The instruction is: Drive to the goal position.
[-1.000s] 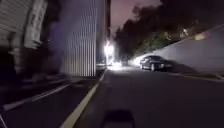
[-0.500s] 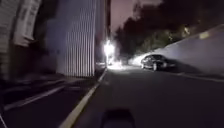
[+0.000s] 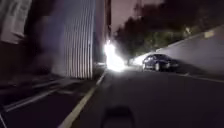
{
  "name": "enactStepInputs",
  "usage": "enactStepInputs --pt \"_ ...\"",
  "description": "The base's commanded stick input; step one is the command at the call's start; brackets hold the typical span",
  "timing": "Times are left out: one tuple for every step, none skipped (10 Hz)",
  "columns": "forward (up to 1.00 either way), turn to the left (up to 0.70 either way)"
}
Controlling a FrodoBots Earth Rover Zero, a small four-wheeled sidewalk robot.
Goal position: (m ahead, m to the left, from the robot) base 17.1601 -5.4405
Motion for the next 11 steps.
enactStepInputs --pt "0.7 0.0" --pt "0.7 0.0" --pt "0.7 0.0" --pt "0.7 0.0" --pt "0.7 0.0" --pt "0.7 0.0" --pt "0.7 0.0" --pt "0.7 0.0" --pt "0.7 0.05" --pt "0.7 0.09" --pt "0.7 0.02"
